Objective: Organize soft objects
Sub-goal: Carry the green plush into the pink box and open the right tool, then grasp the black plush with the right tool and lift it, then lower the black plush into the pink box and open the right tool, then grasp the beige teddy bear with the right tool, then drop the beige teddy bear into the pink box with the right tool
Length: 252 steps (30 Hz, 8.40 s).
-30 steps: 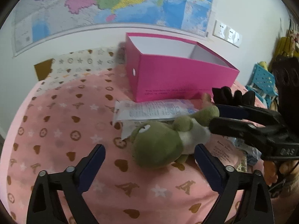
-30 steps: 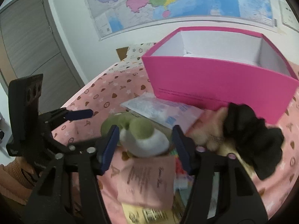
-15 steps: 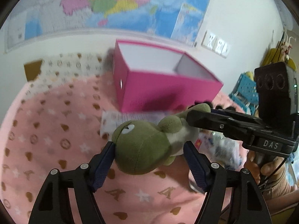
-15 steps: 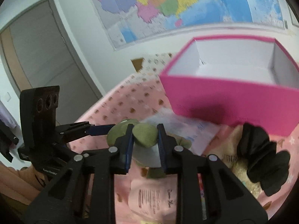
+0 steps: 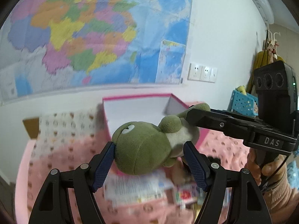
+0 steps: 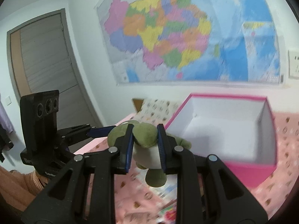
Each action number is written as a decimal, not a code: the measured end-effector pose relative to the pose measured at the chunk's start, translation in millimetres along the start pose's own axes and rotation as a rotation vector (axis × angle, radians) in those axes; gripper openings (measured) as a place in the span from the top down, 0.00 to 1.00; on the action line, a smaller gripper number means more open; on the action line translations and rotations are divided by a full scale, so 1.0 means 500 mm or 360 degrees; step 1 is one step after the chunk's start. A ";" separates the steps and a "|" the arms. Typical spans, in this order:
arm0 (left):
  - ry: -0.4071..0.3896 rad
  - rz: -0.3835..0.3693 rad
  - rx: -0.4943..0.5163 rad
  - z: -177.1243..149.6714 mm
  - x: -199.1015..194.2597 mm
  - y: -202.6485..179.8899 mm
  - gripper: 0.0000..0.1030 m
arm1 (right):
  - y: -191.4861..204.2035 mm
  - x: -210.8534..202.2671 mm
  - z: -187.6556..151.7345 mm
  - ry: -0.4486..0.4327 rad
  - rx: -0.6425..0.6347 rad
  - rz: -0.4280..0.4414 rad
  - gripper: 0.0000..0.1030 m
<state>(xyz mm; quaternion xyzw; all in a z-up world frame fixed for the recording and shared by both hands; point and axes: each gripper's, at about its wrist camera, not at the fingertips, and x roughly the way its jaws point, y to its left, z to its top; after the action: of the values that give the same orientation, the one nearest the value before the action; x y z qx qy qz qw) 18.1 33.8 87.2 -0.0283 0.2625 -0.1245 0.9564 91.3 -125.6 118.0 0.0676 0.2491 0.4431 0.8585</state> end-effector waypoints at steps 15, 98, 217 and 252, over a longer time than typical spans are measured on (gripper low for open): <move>0.0198 0.0097 0.0045 0.045 0.216 0.030 0.27 | -0.183 0.136 0.007 0.0209 0.0187 -0.0106 0.74; 0.0287 -0.0669 0.0181 -0.035 0.212 -0.183 0.38 | -0.137 -0.155 -0.061 0.0118 0.0077 -0.0221 0.86; 0.0897 -0.0660 -0.0018 -0.126 0.419 -0.070 0.42 | -0.312 -0.059 -0.284 0.0429 0.0765 -0.0361 0.86; 0.0442 -0.0503 0.0005 0.107 0.349 -0.112 0.61 | -0.297 -0.077 0.002 0.0111 0.0373 -0.0371 0.86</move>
<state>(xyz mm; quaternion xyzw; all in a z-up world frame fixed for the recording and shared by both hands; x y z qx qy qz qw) 177.6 -65.4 53.5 -0.0502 0.3838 -0.2762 0.8797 181.1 -245.1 82.8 0.1227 0.3348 0.3104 0.8812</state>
